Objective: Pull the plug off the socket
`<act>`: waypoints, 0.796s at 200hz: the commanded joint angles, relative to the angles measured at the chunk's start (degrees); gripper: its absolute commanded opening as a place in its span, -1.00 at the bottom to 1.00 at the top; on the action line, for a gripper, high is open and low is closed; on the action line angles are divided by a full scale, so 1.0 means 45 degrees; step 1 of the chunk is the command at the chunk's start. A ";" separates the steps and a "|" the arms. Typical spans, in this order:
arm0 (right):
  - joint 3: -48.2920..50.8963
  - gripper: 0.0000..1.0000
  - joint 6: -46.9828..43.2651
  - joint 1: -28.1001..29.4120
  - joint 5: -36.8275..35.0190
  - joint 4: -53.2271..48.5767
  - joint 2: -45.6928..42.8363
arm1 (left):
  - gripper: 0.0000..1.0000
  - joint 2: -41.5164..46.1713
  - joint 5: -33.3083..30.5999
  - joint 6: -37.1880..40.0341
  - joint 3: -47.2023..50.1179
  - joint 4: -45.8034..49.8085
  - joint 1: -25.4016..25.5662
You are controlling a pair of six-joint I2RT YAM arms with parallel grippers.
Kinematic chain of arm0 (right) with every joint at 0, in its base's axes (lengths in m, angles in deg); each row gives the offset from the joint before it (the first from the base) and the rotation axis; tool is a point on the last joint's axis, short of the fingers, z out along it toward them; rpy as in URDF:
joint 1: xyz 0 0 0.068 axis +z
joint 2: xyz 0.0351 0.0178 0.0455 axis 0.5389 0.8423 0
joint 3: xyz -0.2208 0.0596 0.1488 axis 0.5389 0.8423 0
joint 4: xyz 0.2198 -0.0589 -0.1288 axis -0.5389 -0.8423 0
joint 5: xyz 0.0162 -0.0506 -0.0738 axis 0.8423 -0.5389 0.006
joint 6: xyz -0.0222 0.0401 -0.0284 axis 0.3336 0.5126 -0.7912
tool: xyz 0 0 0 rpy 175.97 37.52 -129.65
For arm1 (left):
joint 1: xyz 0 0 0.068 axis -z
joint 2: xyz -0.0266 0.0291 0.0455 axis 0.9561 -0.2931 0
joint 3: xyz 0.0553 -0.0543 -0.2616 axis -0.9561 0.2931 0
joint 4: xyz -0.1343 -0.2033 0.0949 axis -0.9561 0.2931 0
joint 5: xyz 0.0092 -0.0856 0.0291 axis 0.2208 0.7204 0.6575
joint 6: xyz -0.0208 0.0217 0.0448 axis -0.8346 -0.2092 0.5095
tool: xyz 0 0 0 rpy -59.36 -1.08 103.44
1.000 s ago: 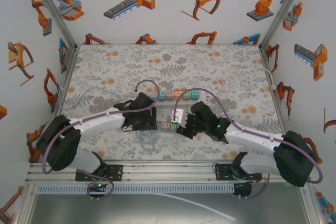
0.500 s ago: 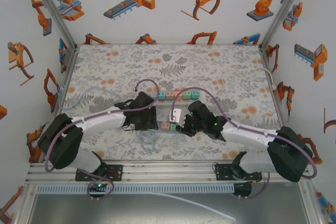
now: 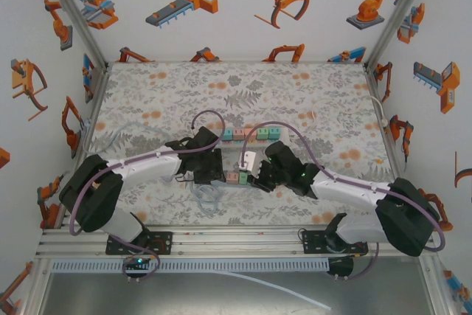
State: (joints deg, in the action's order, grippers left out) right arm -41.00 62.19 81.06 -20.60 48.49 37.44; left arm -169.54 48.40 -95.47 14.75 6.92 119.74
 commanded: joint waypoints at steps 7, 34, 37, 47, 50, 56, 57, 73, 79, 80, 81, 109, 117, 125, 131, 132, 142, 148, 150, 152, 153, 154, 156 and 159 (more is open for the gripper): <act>0.0133 -0.67 -0.0072 0.0030 0.0517 0.1535 -0.0938 | 0.02 -0.1239 -0.1946 0.0128 0.0967 0.1331 0.0014; 0.0405 -0.72 -0.0720 0.0029 0.0220 0.1506 -0.1451 | 0.02 -0.1311 -0.2139 0.0050 0.1036 0.1363 0.0023; 0.0444 -0.73 -0.0774 0.0025 0.0196 0.1538 -0.1500 | 0.02 -0.1320 -0.2149 0.0033 0.1044 0.1368 0.0015; 0.0606 -0.74 -0.0844 0.0023 0.0080 0.1839 -0.1681 | 0.01 -0.1393 -0.2220 0.0030 0.1028 0.1388 0.0014; 0.0679 -0.75 -0.0843 0.0034 0.0027 0.1973 -0.1756 | 0.01 -0.1425 -0.2240 0.0030 0.1043 0.1388 0.0014; 0.0853 -0.76 -0.0815 0.0012 -0.0090 0.2380 -0.1862 | 0.01 -0.1472 -0.2242 0.0049 0.1033 0.1388 0.0006; 0.0886 -0.76 -0.0802 0.0014 -0.0109 0.2455 -0.1881 | 0.01 -0.1484 -0.2243 0.0059 0.1039 0.1388 0.0000; 0.1238 -0.78 -0.0797 0.0031 -0.0429 0.3206 -0.1959 | 0.00 -0.1594 -0.2295 0.0161 0.0982 0.1433 -0.0005; 0.1240 -0.78 -0.0931 0.0014 -0.0431 0.3154 -0.1941 | 0.00 -0.1614 -0.2318 0.0184 0.0987 0.1434 0.0000; 0.1236 -0.78 -0.0949 0.0024 -0.0436 0.3126 -0.1930 | 0.00 -0.1624 -0.2319 0.0185 0.0987 0.1450 -0.0003; 0.1223 -0.78 -0.1006 0.0020 -0.0439 0.3082 -0.1915 | 0.00 -0.1629 -0.2320 0.0186 0.0977 0.1458 -0.0005; 0.0773 -0.79 -0.1847 0.0050 -0.0059 0.2030 -0.1632 | 0.00 -0.1633 -0.2360 0.0187 0.0997 0.1491 -0.0006; 0.0683 -0.80 -0.1842 0.0050 0.0033 0.2066 -0.1661 | 0.00 -0.1651 -0.2379 0.0186 0.1017 0.1466 -0.0005; 0.0612 -0.80 -0.1724 0.0054 0.0112 0.2206 -0.1747 | -0.01 -0.1670 -0.2398 0.0187 0.1026 0.1504 -0.0005; 0.0572 -0.81 -0.1511 0.0053 0.0168 0.2356 -0.1824 | 0.00 -0.1682 -0.2417 0.0168 0.1038 0.1543 -0.0005; 0.0569 -0.81 -0.1463 0.0044 0.0185 0.2385 -0.1843 | 0.00 -0.1687 -0.2418 0.0167 0.1032 0.1534 -0.0006; 0.0529 -0.82 -0.1064 0.0045 0.0341 0.2749 -0.1981 | 0.00 -0.1712 -0.2438 0.0148 0.1045 0.1491 -0.0006; 0.0499 -0.83 -0.0865 0.0042 0.0443 0.2864 -0.2050 | 0.00 -0.1748 -0.2438 0.0147 0.1073 0.1493 -0.0001; 0.0491 -0.83 -0.0804 0.0037 0.0468 0.2917 -0.2065 | 0.00 -0.1750 -0.2438 0.0147 0.1067 0.1488 -0.0005; 0.0504 -0.84 -0.0745 0.0040 0.0494 0.2945 -0.2088 | 0.00 -0.1770 -0.2438 0.0147 0.1080 0.1457 -0.0006; 0.0496 -0.85 -0.0719 0.0038 0.0505 0.2962 -0.2092 | 0.00 -0.1780 -0.2428 0.0147 0.1073 0.1462 -0.0006; 0.0502 -0.85 -0.0696 0.0036 0.0520 0.2991 -0.2104 | 0.00 -0.1785 -0.2433 0.0147 0.1069 0.1464 -0.0006; 0.0502 -0.85 -0.0664 0.0050 0.0531 0.3022 -0.2122 | -0.01 -0.1798 -0.2437 0.0147 0.1071 0.1466 -0.0006; 0.0500 -0.86 -0.0596 0.0030 0.0552 0.3063 -0.2148 | -0.01 -0.1823 -0.2438 0.0147 0.1083 0.1449 -0.0006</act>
State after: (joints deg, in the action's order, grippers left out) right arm -34.75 57.65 81.41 -19.02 54.22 31.76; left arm -170.02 48.40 -95.69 14.60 7.31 119.81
